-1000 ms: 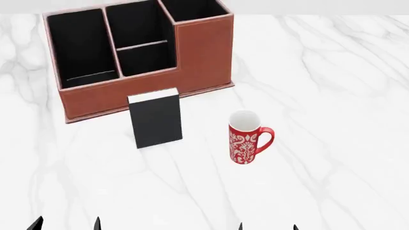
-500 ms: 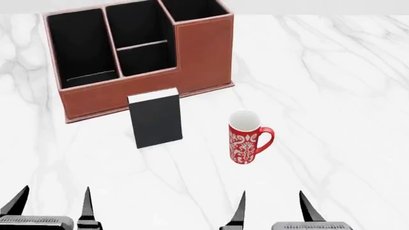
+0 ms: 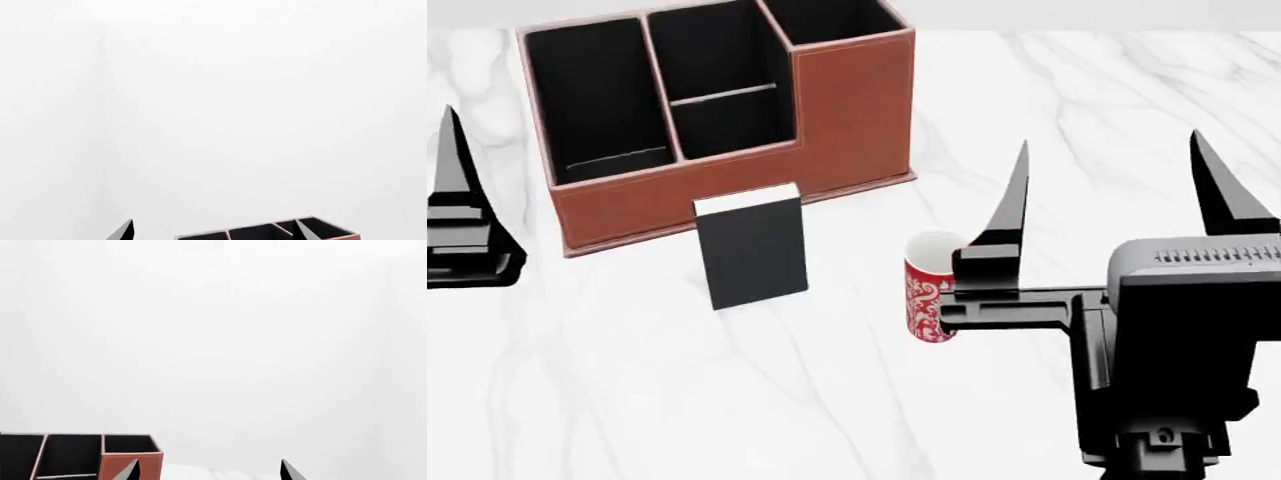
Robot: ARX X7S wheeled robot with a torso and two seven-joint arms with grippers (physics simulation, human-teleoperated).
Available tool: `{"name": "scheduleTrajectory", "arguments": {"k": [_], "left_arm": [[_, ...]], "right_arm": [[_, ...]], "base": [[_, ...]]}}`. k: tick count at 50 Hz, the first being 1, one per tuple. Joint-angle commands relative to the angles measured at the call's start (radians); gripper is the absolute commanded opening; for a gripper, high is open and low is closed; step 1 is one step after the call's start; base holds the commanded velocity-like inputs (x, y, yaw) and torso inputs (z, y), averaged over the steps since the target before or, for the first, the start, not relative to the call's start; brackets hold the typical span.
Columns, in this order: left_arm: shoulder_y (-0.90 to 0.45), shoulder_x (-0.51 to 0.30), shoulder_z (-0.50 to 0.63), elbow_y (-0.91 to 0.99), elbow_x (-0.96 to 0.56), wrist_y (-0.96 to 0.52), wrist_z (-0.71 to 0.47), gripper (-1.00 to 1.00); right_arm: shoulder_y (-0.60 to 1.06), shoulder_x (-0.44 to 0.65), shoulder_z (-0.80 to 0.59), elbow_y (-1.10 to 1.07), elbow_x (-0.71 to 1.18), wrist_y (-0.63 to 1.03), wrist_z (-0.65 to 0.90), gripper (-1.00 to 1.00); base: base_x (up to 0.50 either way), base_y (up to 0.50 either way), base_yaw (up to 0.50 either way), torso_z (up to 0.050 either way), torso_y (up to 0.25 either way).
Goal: Pick up the book and place it in the front compartment of the caddy.
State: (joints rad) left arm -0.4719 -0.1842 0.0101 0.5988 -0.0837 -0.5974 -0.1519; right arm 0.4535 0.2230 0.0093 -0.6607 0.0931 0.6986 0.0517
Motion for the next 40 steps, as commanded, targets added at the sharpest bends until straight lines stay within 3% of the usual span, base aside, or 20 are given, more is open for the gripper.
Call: {"name": "scheduleTrajectory", "arguments": {"k": [1, 36, 40], "left_arm": [[-0.053, 0.001, -0.024, 0.071, 0.000, -0.050, 0.026, 1.00], [-0.058, -0.025, -0.002, 0.049, -0.004, -0.031, 0.009, 1.00], [-0.055, -0.027, 0.001, 0.047, -0.004, -0.027, 0.007, 1.00]], "right_arm": [[0.056, 0.006, 0.017, -0.064, -0.002, 0.054, -0.029, 1.00], [0.048, 0.031, -0.054, -0.034, -0.020, 0.024, -0.017, 1.00], [0.047, 0.033, -0.067, -0.026, -0.025, 0.025, -0.015, 1.00]], "base": [[0.00, 0.00, 0.00, 0.000, 0.000], [0.00, 0.49, 0.00, 0.000, 0.000], [0.00, 0.04, 0.00, 0.000, 0.000]]}}
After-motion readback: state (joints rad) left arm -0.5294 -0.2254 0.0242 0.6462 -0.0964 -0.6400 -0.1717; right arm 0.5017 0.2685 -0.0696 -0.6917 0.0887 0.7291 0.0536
